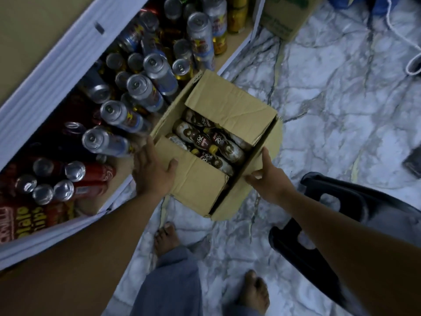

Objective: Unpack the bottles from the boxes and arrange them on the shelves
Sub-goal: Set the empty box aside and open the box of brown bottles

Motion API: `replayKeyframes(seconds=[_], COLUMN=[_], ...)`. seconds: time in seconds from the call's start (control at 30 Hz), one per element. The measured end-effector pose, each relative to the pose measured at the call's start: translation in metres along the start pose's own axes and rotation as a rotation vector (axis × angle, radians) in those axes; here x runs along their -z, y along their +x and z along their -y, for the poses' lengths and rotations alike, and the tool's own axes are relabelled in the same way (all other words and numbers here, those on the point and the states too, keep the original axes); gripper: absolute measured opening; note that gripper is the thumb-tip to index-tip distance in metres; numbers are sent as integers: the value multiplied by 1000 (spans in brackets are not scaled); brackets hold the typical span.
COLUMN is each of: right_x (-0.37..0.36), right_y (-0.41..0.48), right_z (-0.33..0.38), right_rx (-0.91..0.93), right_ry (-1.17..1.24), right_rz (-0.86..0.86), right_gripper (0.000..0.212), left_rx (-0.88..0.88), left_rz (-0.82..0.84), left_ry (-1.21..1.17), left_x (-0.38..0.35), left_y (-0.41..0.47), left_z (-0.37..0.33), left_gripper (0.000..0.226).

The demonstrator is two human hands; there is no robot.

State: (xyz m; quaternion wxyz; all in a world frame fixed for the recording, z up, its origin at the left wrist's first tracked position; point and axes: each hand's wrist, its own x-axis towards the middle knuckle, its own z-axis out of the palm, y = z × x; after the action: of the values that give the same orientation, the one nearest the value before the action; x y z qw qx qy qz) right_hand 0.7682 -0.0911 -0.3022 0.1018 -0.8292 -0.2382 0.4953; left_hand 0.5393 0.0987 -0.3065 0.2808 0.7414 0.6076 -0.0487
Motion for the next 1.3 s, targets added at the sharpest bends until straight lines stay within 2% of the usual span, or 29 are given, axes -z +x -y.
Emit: replayKeyframes(seconds=[0.1,0.2,0.23,0.4,0.57,0.7,0.87,1.07,1.3], right_x=[22,43,49,73,66,51,45,51,60], right_y=[1,3,5,31,83,110,117,111,107], right_z=[14,39,49,107,155,172,172,173,179], right_rx=[14,105,139,257,401,383,407,420,417], right_ry=[-154,-299,-339,-465,-547,-662,-771,-726,-719], right_rz=[-25,-171,-210,-308,-267,-210,-291,-233,-176], right_gripper=[90,59,55,70,105,123,125,118,121], left_rx=[116,299,355,491,591,686,663,647,618], left_rz=[-1,-15,-27,-103,-116,-76,-123,-168,-215], left_ry=[-56,-176,-215,-366,-341,-332,-299,-347,-439], left_x=[-5,-10,-11,-11,-15,-23,-33,-30,-21], left_y=[-26,-46,-50,-29,19,41,39,34,25], left_z=[2,-1,-5,-25,-38,-41,-38,-40,-43], left_gripper=[94,95,97,109,126,139,142,133,130])
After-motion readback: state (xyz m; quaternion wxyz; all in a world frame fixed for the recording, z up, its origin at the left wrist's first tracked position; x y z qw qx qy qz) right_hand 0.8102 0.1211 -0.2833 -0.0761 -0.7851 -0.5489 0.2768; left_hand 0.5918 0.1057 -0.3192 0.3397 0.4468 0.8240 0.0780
